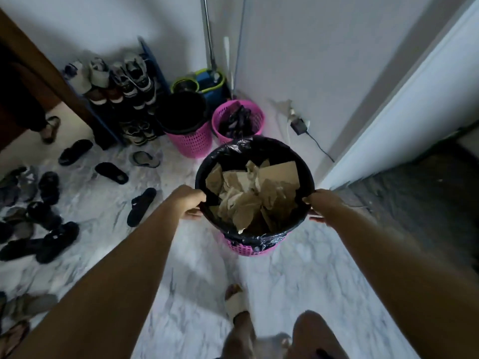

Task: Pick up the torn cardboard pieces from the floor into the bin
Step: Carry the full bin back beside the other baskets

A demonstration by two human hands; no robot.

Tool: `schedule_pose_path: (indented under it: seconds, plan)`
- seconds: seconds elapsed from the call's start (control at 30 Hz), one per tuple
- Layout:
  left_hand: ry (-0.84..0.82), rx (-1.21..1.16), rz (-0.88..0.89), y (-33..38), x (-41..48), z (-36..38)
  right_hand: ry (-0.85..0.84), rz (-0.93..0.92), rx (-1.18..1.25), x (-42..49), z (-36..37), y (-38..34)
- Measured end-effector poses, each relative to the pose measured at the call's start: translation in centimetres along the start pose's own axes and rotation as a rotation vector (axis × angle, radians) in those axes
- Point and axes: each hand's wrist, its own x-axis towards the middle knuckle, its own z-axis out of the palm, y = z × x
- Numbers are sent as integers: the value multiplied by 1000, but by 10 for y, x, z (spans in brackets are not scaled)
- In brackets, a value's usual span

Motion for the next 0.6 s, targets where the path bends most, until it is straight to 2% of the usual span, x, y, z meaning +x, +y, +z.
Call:
schedule_pose_path:
  seconds: [0.3, 0.6]
  plan:
    - [64, 9, -47, 88, 204, 66, 26, 184, 132, 194, 10, -38]
    - [20, -161, -172, 60, 421, 170, 40, 274, 162, 426, 62, 31]
